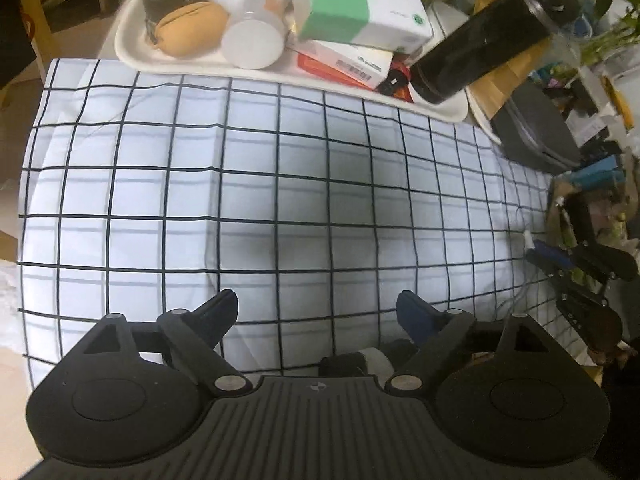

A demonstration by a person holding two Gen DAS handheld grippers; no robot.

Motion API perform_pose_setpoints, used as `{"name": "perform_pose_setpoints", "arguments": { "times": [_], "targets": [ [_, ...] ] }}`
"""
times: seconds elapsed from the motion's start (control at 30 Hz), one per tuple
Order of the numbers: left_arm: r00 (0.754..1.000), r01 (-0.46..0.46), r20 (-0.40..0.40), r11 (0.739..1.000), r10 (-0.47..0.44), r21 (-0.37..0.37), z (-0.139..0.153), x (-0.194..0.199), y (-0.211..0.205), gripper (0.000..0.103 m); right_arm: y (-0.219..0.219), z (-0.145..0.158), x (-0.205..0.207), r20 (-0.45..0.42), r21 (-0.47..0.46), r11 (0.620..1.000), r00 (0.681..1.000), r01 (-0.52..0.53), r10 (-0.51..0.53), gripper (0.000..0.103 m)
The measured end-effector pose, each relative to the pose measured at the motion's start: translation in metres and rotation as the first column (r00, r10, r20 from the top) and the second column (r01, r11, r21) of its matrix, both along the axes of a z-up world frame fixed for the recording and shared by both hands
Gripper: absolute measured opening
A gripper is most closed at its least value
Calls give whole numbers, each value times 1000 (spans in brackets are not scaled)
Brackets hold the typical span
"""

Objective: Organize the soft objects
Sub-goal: 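Close the left gripper on the black taped roll while the right holds the cable, then lift the roll and cable and carry them toward the box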

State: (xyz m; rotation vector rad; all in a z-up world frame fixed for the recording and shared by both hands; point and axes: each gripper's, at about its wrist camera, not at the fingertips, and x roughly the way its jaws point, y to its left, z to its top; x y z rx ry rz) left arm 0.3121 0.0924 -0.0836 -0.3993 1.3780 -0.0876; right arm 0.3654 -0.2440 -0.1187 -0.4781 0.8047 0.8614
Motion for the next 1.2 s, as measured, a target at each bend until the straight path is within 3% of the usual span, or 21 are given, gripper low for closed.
{"name": "perform_pose_setpoints", "arguments": {
  "times": [0.2, 0.33, 0.6, 0.7, 0.93, 1.07, 1.1, 1.2],
  "targets": [
    [988, 40, -148, 997, -29, 73, 3, 37, -45, 88, -8, 14, -5, 41, 20, 999, 999, 25, -25, 10],
    [961, 104, -269, 987, -68, 120, -17, 57, -77, 95, -15, 20, -5, 60, 38, 998, 997, 50, -52, 10],
    [830, 180, -551, 976, -84, 121, -77, 59, -111, 98, -23, 31, -6, 88, 84, 995, 994, 61, -69, 10],
    [793, 223, -605, 959, -72, 177, -91, 57, -119, 98, -24, 34, -7, 93, 97, 994, 993, 59, -68, 10],
    [736, 221, -675, 959, -44, 178, -122, 50, -130, 98, -29, 40, -11, 112, 121, 991, 991, 58, -71, 10],
    [734, 191, -679, 962, -9, 194, -133, 49, -130, 96, -32, 42, -12, 115, 132, 989, 990, 65, -81, 10],
    [738, 184, -675, 964, -7, 191, -134, 49, -128, 89, -34, 42, -12, 115, 133, 989, 990, 67, -82, 10],
    [759, 200, -650, 962, -33, 184, -130, 49, -122, 83, -37, 43, -12, 115, 136, 988, 989, 77, -93, 10]
  ]
}}
